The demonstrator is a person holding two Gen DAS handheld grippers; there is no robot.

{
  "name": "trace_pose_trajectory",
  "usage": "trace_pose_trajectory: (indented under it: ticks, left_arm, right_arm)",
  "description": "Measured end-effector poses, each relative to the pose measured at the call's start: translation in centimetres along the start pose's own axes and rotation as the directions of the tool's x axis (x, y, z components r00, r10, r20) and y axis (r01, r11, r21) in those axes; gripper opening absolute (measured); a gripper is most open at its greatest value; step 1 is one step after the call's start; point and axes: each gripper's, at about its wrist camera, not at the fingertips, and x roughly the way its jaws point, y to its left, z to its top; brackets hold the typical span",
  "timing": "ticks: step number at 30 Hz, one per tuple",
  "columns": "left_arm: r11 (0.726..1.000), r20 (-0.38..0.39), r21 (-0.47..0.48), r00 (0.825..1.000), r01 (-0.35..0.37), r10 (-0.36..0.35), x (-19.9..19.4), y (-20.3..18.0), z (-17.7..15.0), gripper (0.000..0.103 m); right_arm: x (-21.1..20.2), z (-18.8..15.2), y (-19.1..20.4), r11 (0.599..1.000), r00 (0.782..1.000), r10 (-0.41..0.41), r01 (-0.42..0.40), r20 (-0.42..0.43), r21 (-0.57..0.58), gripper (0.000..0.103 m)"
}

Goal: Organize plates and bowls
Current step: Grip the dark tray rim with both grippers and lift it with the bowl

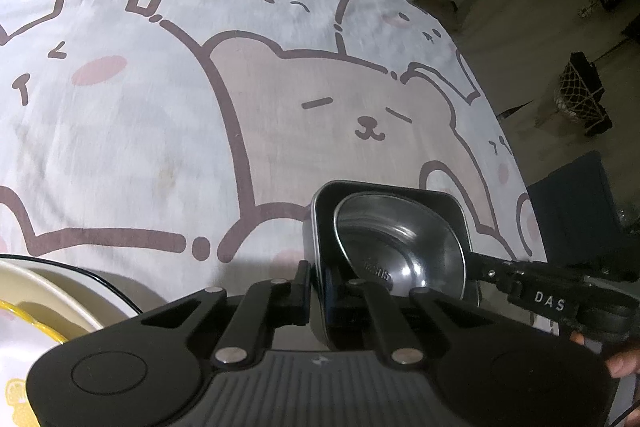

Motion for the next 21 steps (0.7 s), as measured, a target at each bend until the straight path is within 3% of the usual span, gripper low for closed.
trace_pose_trajectory:
  ticks: [10, 21]
  left_arm:
    - [1.0, -0.007, -0.017, 1.0, 0.004, -0.004, 0.1, 0.2, -0.1, 0.006]
    - [0.998, 0.068, -0.031, 0.996, 0.058, -0.056, -2.7, -0.5, 0.1, 0.006]
  right_arm:
    - [-0.6, 0.0, -0.2, 1.0, 1.0, 0.019, -0.019, 0.018, 0.014, 0.004]
    - [-3.1, 0.1, -0.5, 0.999, 0.995, 0.029, -0.033, 0.094, 0.041, 0.004]
